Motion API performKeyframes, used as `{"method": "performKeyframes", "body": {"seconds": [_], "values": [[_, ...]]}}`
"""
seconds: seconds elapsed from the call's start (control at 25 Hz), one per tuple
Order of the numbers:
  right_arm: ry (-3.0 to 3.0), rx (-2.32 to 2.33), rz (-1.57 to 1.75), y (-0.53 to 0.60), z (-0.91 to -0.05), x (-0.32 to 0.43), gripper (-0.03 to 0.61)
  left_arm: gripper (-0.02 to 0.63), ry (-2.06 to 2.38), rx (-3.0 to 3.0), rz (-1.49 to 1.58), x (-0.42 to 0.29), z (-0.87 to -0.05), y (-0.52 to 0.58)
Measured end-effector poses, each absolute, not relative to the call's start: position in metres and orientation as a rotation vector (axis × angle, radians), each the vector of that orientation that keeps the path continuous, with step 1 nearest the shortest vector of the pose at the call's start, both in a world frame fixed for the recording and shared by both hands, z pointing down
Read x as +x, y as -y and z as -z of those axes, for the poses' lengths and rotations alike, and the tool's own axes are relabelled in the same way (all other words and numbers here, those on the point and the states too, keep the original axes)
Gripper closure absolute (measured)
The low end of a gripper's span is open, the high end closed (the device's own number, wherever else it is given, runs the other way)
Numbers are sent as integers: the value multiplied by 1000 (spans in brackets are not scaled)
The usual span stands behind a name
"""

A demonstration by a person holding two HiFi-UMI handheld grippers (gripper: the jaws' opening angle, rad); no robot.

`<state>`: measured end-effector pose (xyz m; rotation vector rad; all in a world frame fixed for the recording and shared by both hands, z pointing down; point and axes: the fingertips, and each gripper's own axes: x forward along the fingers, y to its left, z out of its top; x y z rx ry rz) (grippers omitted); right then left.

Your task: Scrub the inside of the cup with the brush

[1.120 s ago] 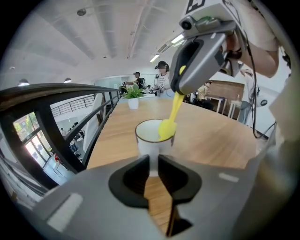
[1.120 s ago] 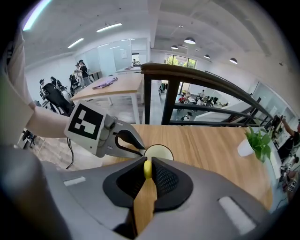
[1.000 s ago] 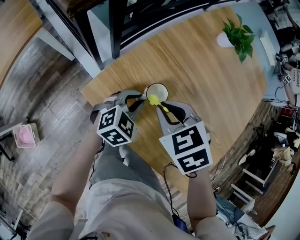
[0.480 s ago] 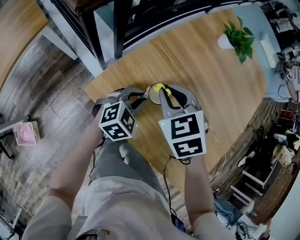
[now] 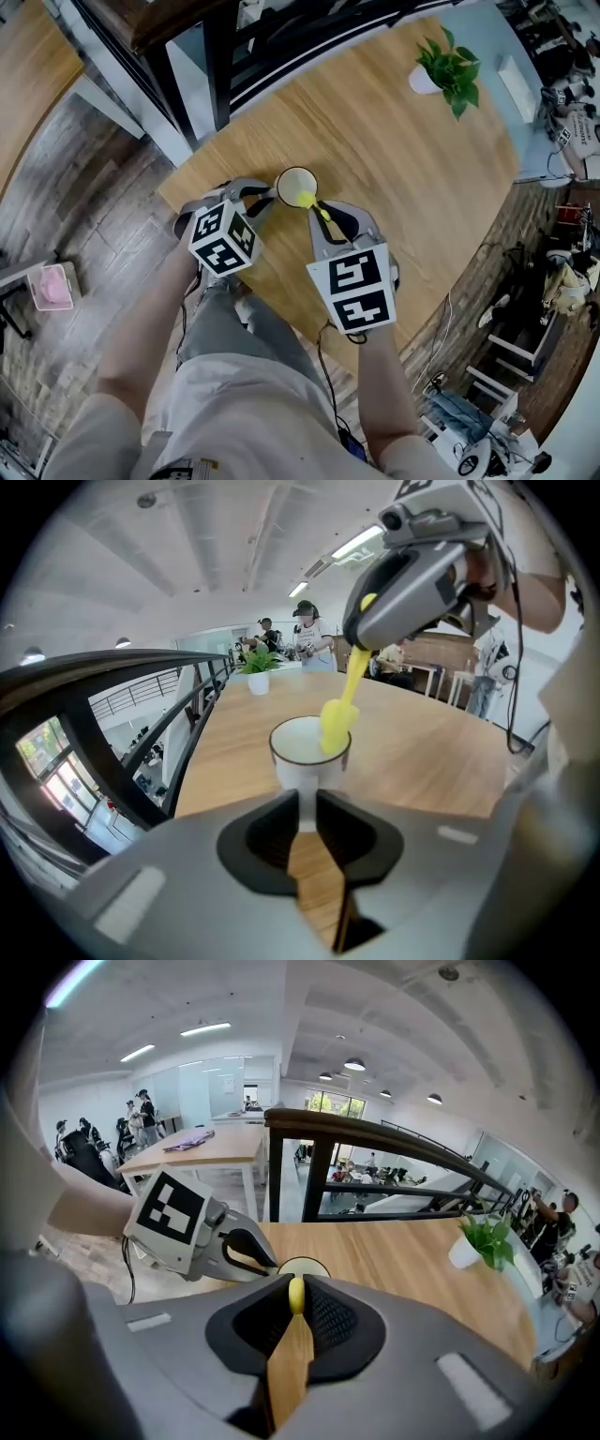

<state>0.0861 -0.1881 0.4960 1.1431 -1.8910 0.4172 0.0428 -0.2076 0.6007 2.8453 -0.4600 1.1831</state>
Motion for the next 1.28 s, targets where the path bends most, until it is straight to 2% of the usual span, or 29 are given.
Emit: {"method": "performKeyframes", "body": {"seconds": [0.4,0.72,0.84,1.28], "values": [[2099,1261,-503,196,-467,65,546,560,470,2868,-1282,45,-601,208],[2239,1443,-554,202,-410,77,546,525,510,2890,-1406,27,-584,203],[2287,1485,-497,200,-382,82,546,586,641,2831,-1321,12,-562,207],[2419,1670,-220,188,-274,92,546,612,866,2867,-844,-4,-405,205]]}}
